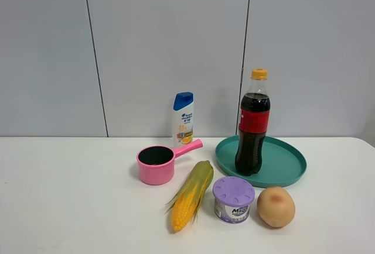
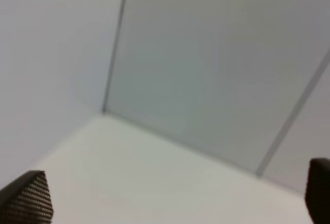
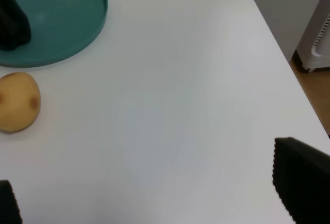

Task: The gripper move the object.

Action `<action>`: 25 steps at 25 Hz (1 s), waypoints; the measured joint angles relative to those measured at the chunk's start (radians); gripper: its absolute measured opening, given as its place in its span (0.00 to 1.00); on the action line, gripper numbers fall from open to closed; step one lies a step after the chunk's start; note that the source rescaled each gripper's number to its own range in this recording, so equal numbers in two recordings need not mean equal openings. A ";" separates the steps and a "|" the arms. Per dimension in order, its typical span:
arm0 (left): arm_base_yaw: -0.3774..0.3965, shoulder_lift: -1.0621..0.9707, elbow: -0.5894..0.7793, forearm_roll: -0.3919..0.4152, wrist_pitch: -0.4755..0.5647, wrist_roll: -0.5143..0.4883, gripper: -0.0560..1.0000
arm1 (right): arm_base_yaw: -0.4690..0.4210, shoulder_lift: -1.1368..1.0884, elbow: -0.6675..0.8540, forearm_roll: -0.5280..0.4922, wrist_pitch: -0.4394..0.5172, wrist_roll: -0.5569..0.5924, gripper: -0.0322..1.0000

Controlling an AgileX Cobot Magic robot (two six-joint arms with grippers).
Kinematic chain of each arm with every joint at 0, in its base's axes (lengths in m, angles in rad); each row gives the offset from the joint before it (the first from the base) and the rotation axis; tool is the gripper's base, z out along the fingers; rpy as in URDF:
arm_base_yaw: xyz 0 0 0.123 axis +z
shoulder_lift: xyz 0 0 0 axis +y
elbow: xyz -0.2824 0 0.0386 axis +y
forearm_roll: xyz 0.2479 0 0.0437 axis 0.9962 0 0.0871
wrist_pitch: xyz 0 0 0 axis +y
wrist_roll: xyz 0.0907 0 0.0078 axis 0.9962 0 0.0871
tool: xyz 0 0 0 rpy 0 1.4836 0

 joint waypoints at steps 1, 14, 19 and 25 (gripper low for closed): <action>0.000 -0.027 0.000 -0.018 0.056 0.041 0.99 | 0.000 0.000 0.000 0.000 0.000 0.000 1.00; 0.000 -0.060 0.036 -0.043 0.411 0.392 0.99 | 0.000 0.000 0.000 0.000 0.000 0.000 1.00; 0.001 -0.060 0.046 -0.044 0.370 0.381 0.99 | 0.000 0.000 0.000 0.000 0.000 0.000 1.00; 0.001 -0.060 0.081 -0.043 0.299 0.326 0.99 | 0.000 0.000 0.000 0.000 0.000 0.000 1.00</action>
